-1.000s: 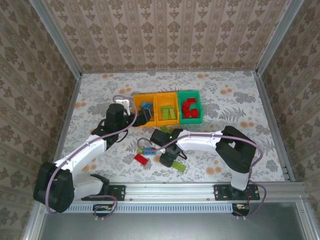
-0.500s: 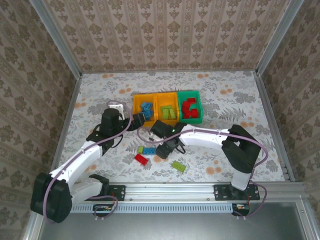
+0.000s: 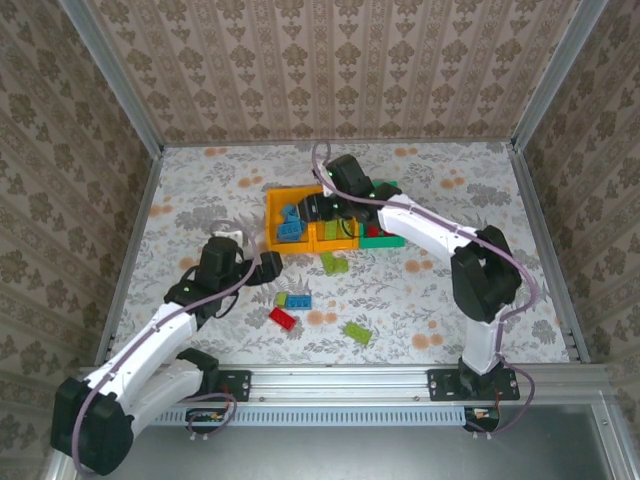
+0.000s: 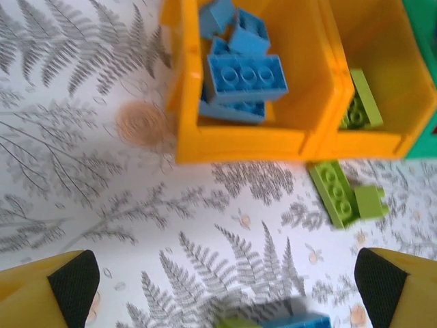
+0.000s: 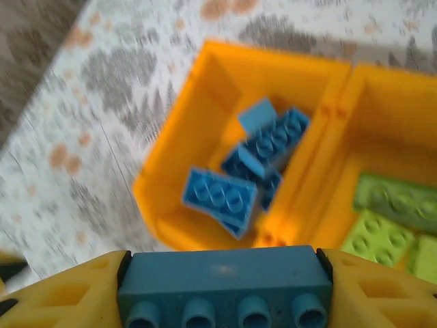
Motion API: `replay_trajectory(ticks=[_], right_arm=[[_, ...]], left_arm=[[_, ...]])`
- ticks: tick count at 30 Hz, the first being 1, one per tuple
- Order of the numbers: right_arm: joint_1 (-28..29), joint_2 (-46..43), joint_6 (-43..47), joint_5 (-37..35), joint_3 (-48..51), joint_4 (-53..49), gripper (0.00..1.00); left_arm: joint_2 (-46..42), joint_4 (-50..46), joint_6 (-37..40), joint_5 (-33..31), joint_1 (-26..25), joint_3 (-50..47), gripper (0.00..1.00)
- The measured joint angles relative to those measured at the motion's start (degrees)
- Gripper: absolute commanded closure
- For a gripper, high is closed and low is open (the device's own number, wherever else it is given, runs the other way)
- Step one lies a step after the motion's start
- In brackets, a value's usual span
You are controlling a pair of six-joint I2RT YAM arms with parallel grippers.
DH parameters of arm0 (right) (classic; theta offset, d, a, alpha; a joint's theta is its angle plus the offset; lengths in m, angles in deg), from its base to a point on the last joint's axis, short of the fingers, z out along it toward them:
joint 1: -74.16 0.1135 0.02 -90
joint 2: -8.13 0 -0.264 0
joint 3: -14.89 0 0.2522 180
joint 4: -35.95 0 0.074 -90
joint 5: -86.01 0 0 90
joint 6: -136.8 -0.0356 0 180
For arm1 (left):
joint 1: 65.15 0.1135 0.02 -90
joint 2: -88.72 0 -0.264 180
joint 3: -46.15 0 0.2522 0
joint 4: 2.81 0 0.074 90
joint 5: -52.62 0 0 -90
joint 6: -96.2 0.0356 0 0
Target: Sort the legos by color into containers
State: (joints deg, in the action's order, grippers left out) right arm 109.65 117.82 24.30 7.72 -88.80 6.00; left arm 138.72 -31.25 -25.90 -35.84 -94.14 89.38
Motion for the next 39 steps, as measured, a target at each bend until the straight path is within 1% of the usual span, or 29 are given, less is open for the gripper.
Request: replay_trajectory(ticks=[6,11,13,15,19,21,25,28,34,39], right_arm=[[-0.6,9.7,-7.0,3.7,-8.7,2.1,0.47],[-0.7,16.4,-10.2,4.8,-14.6,1.1,0.41],[-0.7,17.9,-11.0,5.1,-16.0,0.5,0.39],[-0.7,18.8,-11.6,5.2,-17.0,0.0,0.36],[-0.7,19.1,-12.3,5.3,-18.6,-0.9,0.31],[-0.7,19.1,-12.2,5.4,-18.7,-1.5,0.29],[-0.7,19.1,-12.2,5.6,-18.8,-2.4,0.26],[-0.7,19.1,-12.2,5.6,-18.8,-2.4,0.23],[-0.7,18.6,-12.2,5.9,-18.3,-2.3,0.21],[-0.7,16.7,-12.2,5.9,-16.6,-2.3,0.18]], left_arm=[[-0.9,-3.7,-1.2,-4.5,-8.3,-0.3,0.0],[0.8,-4.8,-2.7,-7.1,-11.4,-0.3,0.0],[2.6,-5.1,-3.1,-7.8,-12.4,-0.3,0.0],[4.8,-5.3,-3.5,-8.1,-13.3,-0.3,0.02],[9.4,-5.2,-4.1,-8.2,-14.4,-0.4,0.09],[11.6,-5.1,-4.3,-8.0,-14.6,-0.4,0.14],[14.4,-5.0,-5.0,-7.8,-14.8,-0.4,0.24],[14.7,-4.6,-5.5,-7.6,-14.8,-0.4,0.26],[14.7,-3.7,-5.7,-7.3,-14.8,-0.7,0.29],[15.8,-3.5,-5.8,-6.9,-14.8,-0.7,0.38]])
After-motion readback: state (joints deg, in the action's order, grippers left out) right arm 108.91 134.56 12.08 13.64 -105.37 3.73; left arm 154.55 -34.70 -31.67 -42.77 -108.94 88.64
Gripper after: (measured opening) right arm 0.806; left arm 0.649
